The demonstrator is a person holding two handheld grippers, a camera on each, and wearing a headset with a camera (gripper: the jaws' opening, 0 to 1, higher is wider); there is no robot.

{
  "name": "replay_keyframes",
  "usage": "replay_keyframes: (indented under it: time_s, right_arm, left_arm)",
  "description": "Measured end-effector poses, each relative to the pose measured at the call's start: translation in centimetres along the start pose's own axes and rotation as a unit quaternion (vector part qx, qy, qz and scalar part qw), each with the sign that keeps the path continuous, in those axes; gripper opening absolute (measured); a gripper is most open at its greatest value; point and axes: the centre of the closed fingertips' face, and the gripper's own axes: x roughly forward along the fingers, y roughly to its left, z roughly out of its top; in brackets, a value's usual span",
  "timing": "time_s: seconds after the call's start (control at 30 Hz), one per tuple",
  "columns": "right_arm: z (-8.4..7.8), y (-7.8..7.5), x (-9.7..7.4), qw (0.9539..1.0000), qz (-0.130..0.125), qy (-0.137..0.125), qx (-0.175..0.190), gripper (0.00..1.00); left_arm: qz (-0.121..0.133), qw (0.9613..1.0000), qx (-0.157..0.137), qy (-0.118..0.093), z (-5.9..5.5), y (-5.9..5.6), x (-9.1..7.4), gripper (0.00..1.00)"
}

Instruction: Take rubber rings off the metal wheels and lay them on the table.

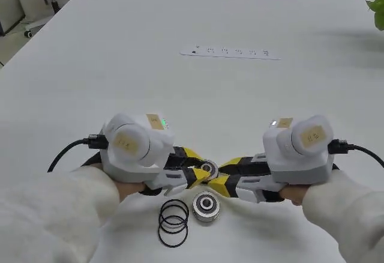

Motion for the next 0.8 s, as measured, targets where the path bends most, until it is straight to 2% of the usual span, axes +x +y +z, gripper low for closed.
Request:
replay_keyframes:
  time_s: [0.37, 0.47, 0.5, 0.53, 0.7, 0.8]
  right_arm:
    - [-0.1, 0.0, -0.2, 1.0, 0.007, 0.005, -0.002, 0.06]
    - [-0.1, -0.2, -0.3, 1.0, 0.003, 0.005, -0.003, 0.0]
    - [-0.2, -0.6, -0.4, 0.9999, -0.011, 0.006, -0.003, 0.0]
    - [0.0, -0.7, -0.3, 0.9999, -0.011, 0.002, -0.008, 0.0]
    - [0.3, -1.1, -0.7, 0.9998, -0.015, -0.005, 0.016, 0.0]
    - [0.4, -0.7, -0.8, 0.9996, 0.0, -0.007, 0.026, 0.0]
  left_arm:
    - [0.002, 0.9999, -0.012, -0.003, -0.1, 0.0, -0.1, 0.14]
    - [0.003, 0.9999, -0.013, -0.003, -0.1, 0.1, -0.1, 0.14]
    - [0.002, 0.9999, -0.013, -0.003, -0.1, 0.0, -0.1, 0.14]
    - [-0.001, 0.9999, -0.013, -0.003, -0.1, -0.1, -0.1, 0.14]
    - [-0.002, 1.0, -0.006, -0.002, -0.1, -0.2, -0.2, 0.14]
    - [-0.002, 1.0, -0.004, -0.003, -0.1, -0.2, -0.2, 0.14]
